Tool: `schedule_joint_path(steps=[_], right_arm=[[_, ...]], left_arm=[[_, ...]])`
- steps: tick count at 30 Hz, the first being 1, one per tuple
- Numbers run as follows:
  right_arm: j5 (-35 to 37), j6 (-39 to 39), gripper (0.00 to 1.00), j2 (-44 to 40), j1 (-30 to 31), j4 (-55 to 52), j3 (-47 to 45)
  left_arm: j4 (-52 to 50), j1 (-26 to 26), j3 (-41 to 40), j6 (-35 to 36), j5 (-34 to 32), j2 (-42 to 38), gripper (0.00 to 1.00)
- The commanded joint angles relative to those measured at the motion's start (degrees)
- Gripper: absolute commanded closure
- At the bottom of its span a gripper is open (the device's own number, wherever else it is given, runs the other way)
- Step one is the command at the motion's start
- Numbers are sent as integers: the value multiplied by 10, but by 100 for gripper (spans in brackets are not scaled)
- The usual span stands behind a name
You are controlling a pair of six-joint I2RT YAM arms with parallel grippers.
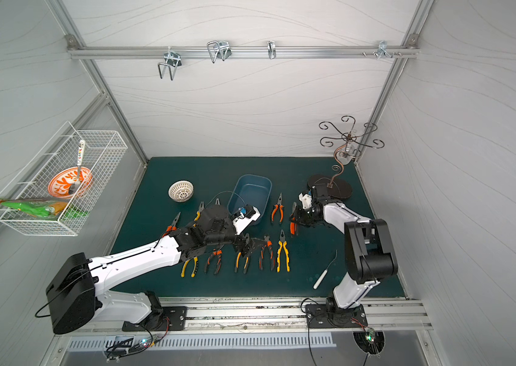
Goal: Take the pliers out of the storage box
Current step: Place the pliers at the center of the board.
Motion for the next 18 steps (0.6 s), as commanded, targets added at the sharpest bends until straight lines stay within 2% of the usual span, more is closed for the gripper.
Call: schedule_joint_path(steps=[1,9,15,18], right_arm=[[-39,7,100,33,-6,33,30],[-51,0,100,107,-11,25,77],[-20,3,62,101,-23,15,68],[7,-1,50,78,-24,8,61]], left_arm=[[45,2,0,-2,42,6,0],[53,-5,-3,-3,38,8,0],[46,-5,-3,7,23,0,0],[46,-5,-3,6,14,-3,0]])
